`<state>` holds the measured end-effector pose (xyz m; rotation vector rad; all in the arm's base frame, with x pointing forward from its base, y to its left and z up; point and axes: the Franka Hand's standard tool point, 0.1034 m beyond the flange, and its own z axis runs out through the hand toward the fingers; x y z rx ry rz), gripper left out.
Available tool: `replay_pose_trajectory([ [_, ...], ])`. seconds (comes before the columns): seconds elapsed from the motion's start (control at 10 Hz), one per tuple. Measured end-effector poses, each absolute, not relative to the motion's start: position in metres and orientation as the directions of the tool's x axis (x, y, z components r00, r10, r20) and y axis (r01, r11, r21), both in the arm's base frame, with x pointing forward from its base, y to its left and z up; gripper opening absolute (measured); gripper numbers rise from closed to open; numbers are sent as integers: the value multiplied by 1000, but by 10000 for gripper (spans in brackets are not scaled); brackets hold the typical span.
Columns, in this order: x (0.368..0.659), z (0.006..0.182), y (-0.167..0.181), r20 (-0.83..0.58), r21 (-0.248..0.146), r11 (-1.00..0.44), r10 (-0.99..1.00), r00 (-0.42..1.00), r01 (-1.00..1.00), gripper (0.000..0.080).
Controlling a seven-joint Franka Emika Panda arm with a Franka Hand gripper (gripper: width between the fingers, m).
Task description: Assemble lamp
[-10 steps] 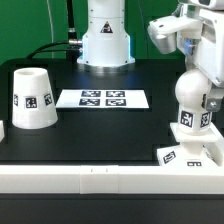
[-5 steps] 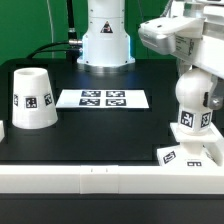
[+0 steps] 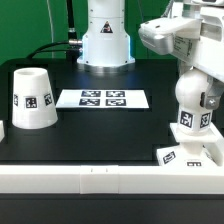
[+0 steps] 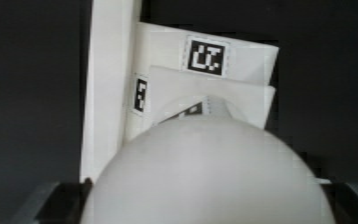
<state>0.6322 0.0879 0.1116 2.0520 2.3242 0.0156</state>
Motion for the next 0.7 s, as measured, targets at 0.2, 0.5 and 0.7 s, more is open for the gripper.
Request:
replay_pose_trajectory([
  [0.2,632,112,83,-18,33,-21,1000,22,999,577],
  [0.5,632,112,83,14,23,-320,947,320,947,578],
  [0.7,633,112,84,36,9,-509,861,508,861,578],
])
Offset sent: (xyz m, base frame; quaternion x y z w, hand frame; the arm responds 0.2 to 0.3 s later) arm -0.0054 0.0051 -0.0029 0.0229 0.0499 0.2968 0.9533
